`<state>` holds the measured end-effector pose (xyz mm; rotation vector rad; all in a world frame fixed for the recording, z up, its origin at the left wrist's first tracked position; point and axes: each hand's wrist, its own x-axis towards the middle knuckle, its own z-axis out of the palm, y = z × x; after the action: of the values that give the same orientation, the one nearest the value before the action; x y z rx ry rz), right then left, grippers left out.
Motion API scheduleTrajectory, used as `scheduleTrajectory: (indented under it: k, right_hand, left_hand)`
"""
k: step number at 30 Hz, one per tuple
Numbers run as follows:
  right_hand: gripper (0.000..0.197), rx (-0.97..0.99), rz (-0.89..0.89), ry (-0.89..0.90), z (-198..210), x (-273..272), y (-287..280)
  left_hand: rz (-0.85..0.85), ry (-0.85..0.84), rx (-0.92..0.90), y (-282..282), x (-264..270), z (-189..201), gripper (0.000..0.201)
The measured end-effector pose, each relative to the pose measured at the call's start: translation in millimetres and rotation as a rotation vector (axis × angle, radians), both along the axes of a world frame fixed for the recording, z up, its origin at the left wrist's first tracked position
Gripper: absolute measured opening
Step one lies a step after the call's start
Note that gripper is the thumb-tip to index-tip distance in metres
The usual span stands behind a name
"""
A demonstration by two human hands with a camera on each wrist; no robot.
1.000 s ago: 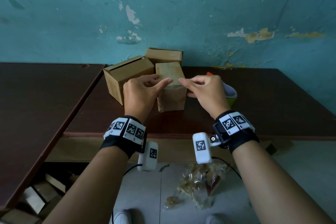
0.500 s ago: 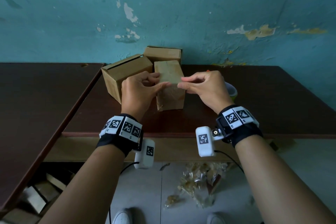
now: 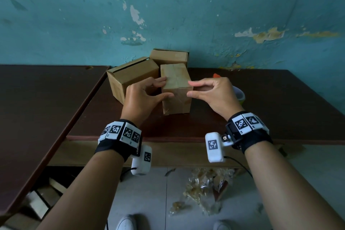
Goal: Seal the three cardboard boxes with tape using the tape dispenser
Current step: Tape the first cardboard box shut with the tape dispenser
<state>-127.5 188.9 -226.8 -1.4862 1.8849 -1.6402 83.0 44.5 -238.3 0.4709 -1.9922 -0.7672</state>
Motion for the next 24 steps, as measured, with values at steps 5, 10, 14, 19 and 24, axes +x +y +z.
scheduleTrajectory:
  k: [5,10,14,19,24]
  right_hand:
    - [0.026,-0.047,0.016,-0.04,5.0,6.0,-0.4]
    - [0.027,-0.029,0.055,-0.111,4.0,3.0,-1.7]
    - [0.033,0.008,0.079,-0.064,3.7,0.3,3.0]
    - [0.029,-0.015,0.058,-0.112,3.1,3.1,3.9]
    - [0.022,-0.037,0.028,-0.153,3.8,6.1,-5.4]
  left_hand:
    - [-0.043,0.078,0.167,-0.5,-6.0,-0.7,0.029]
    - [-0.109,0.069,0.23,-5.3,-2.6,-3.3,0.033]
    - [-0.128,0.042,0.219,-6.6,1.3,-3.8,0.035]
    - [-0.073,0.056,0.202,-2.3,0.1,-2.3,0.035]
    - [0.004,0.082,0.147,3.9,-5.7,-2.2,0.032]
